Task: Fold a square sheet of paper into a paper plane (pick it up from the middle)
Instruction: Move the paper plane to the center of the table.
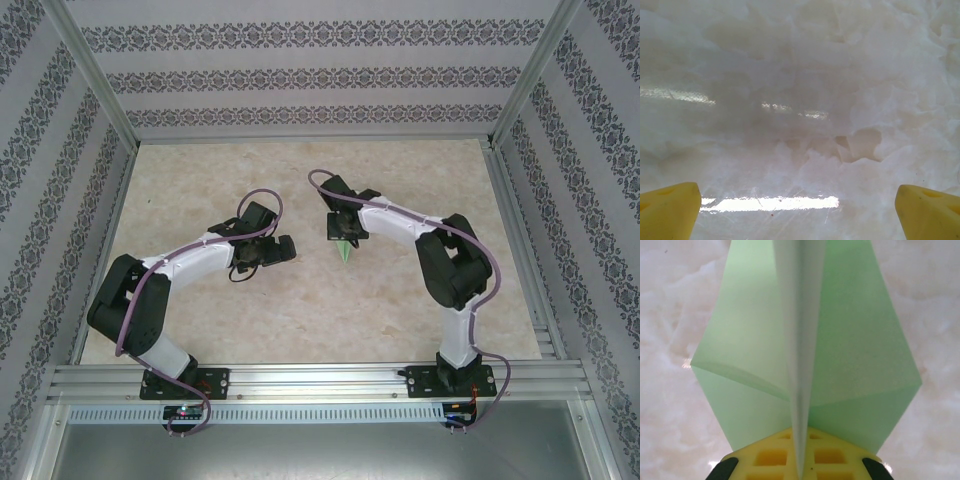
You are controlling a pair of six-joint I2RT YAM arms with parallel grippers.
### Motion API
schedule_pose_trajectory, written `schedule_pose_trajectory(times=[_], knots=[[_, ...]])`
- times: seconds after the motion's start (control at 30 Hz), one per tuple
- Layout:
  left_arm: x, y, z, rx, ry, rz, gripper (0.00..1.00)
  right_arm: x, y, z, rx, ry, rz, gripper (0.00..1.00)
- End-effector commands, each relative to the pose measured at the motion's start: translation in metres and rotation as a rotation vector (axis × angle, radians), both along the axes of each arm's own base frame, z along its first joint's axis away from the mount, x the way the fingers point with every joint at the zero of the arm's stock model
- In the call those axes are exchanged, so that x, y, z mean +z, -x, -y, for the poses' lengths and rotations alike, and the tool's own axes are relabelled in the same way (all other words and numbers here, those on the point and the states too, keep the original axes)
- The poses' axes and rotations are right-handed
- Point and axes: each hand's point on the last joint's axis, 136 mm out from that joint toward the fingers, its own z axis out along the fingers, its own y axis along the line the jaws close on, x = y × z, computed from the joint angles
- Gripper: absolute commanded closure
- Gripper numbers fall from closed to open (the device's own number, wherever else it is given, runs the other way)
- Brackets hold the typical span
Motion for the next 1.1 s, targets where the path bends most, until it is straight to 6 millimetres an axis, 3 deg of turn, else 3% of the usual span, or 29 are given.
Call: schedule_pose_trajectory(times=[0.0, 0.3, 0.77, 0.87, 1.0, 1.07], knots=[[0.007, 0.001, -0.009, 0.018, -0.017, 0.009, 0.0, -0.001, -0.015, 0.007, 0.016, 0.058, 0.013, 0.95], [0.003, 0.002, -0.008, 0.014, -0.018, -0.001, 0.0, -0.016, -0.034, 0.004, 0.003, 0.05, 0.011, 0.89], [0.005, -0.002, -0.008, 0.008, -0.032, 0.0, 0.0, -0.044, -0.028, 0.001, -0.026, 0.034, -0.053, 0.84], [0.013, -0.006, -0.01, 0.01, -0.044, 0.018, 0.0, -0.029, -0.03, -0.001, -0.031, 0.021, -0.032, 0.8], [0.035, -0.018, -0.019, 0.044, -0.081, 0.074, 0.0, 0.022, -0.037, -0.006, -0.037, -0.025, 0.037, 0.69], [0.047, -0.026, -0.031, 0.077, -0.116, 0.106, 0.0, 0.048, -0.039, -0.006, -0.038, -0.044, 0.076, 0.58]])
